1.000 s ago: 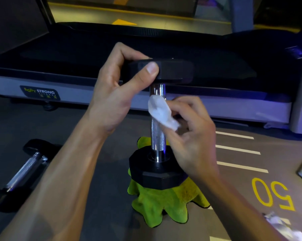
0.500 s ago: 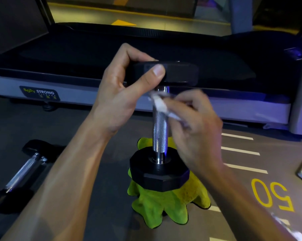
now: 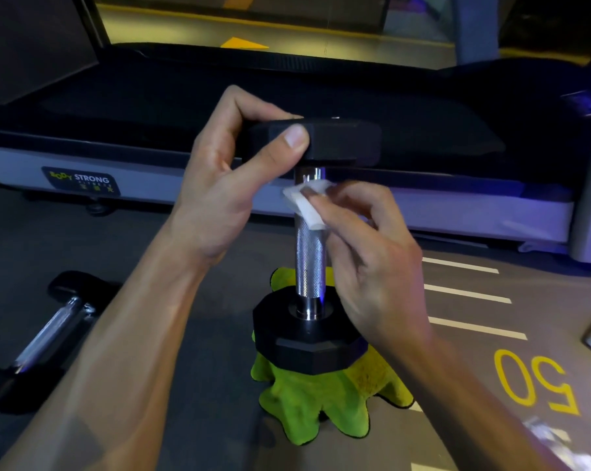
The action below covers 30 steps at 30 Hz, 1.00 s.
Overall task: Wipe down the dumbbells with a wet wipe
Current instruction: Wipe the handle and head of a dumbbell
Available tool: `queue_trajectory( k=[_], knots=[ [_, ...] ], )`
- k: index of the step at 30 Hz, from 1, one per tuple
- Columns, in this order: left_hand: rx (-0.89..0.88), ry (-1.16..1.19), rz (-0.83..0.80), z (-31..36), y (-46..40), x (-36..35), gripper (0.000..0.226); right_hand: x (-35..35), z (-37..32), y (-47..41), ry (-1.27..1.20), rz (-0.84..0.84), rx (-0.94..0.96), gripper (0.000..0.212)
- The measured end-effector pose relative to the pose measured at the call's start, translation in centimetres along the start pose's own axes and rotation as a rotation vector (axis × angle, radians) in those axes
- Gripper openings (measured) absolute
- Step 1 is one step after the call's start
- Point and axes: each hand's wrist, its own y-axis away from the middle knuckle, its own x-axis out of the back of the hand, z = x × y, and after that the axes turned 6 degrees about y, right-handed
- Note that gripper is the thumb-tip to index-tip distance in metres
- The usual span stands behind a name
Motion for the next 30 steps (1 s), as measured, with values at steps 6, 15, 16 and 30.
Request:
queue_trajectory(
  k=[6, 15, 16, 30],
  knots=[
    [0.001, 0.004, -0.003, 0.0, 0.1, 0.1, 0.017, 1.1, 0.2, -1.2, 0.139, -0.040, 0.103, 0.029],
    [0.011, 0.020, 0.028, -0.1, 0.3, 0.4, 0.016, 1.2, 0.8, 2.4, 0.096, -0.202, 0.102, 0.032],
    [0.002, 0.010, 0.019, -0.1, 0.3, 0.3, 0.016, 1.6, 1.0, 2.1, 0.089, -0.219, 0.102, 0.033],
    [-0.024, -0.064, 0.015, 0.1, -0.3, -0.3, 0.017, 4.0, -2.2, 2.2, 0.138, -0.711, 0.040, 0.027]
  ],
)
